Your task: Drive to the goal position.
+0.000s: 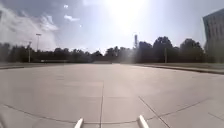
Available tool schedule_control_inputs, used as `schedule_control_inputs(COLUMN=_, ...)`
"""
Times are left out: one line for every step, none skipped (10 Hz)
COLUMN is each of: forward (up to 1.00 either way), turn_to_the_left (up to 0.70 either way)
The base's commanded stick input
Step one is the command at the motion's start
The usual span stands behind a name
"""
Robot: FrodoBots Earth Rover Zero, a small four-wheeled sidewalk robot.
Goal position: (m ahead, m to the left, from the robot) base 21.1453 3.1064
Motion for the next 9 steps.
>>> schedule_control_inputs(forward=0.70, turn_to_the_left=0.00)
schedule_control_inputs(forward=0.70, turn_to_the_left=0.00)
schedule_control_inputs(forward=0.70, turn_to_the_left=0.00)
schedule_control_inputs(forward=0.70, turn_to_the_left=0.00)
schedule_control_inputs(forward=0.70, turn_to_the_left=0.00)
schedule_control_inputs(forward=0.70, turn_to_the_left=0.00)
schedule_control_inputs(forward=0.70, turn_to_the_left=0.00)
schedule_control_inputs(forward=0.70, turn_to_the_left=0.00)
schedule_control_inputs(forward=0.70, turn_to_the_left=0.00)
